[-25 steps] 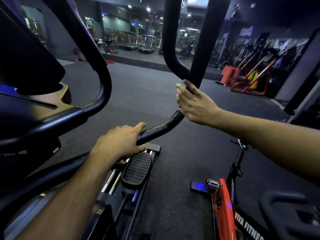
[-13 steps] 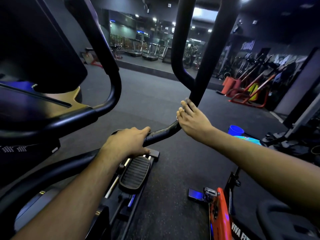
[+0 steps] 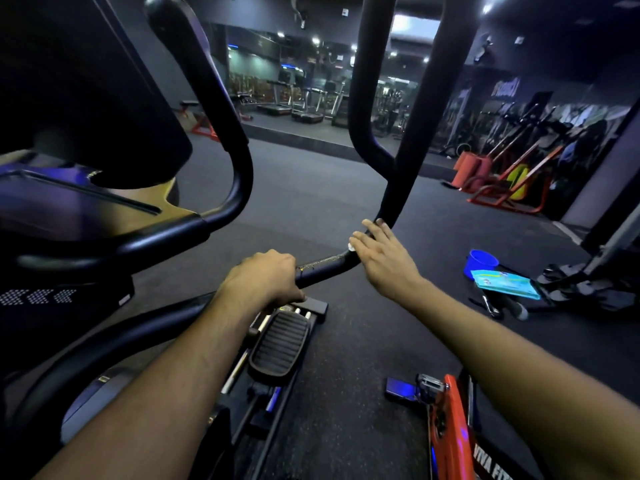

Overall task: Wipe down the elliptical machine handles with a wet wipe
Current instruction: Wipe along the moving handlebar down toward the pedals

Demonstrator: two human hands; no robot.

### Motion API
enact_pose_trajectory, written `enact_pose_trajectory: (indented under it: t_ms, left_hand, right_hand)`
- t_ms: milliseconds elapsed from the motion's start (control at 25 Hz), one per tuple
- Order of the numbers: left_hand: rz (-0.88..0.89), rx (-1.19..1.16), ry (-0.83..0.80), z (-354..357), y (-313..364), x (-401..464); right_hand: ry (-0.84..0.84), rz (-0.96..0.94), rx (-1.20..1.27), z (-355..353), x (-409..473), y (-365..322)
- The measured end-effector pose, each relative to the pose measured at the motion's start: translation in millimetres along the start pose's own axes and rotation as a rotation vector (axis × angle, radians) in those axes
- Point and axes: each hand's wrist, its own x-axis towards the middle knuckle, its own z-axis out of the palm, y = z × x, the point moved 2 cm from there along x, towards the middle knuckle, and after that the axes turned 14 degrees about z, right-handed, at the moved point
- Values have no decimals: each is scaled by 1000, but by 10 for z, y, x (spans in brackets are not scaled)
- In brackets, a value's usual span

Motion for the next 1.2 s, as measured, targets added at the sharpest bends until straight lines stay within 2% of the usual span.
enact_pose_trajectory:
  t_ms: [80,160,280,360,520,600,720,800,880,960,1080,1160,1200]
  left_hand:
    - [-16,-27,-13,-5,3,16]
    - [-13,-34,-16,-2,-2,19]
    - [-3,-46,-22,18,-28,28]
    - [-3,-39,-22,21,-42,51]
    - [-14,-55,-44,24,-51,63]
    - [-25,-30,-41,10,-47,58]
    - [-43,-37,-40,-18,-33,55]
    - [-49,-98,-71,-38,-9,52]
    - [-78,-168,-88,-51,1,51]
    - [-117,-228,-102,-43,17,46]
    - [-123,-90,-85,-47,25,18]
    - [-117,46,-74,-80,25,-68]
    - [-117,84,-98,-103,25,-144]
  right_hand:
    - [-80,170,308,111,-148,-408]
    - [-106,216,492,246,-402,-614]
    - [-10,79,388,259,-608,-390]
    - [33,68,301,225,-460,-240]
    - [-17,305,602,241,-255,-599]
    - [19,243,696,302,-426,-651]
    - [183,56,544,386,-498,-315]
    - [171,128,493,397,-279,-216]
    - [99,204,531,317,-53,-444]
    - [104,111,627,295,-65,-726]
    - [195,-74,635,385,-285,-607]
    - [263,-32,567,451,-193,-403]
    - [250,57,573,442,-98,-374]
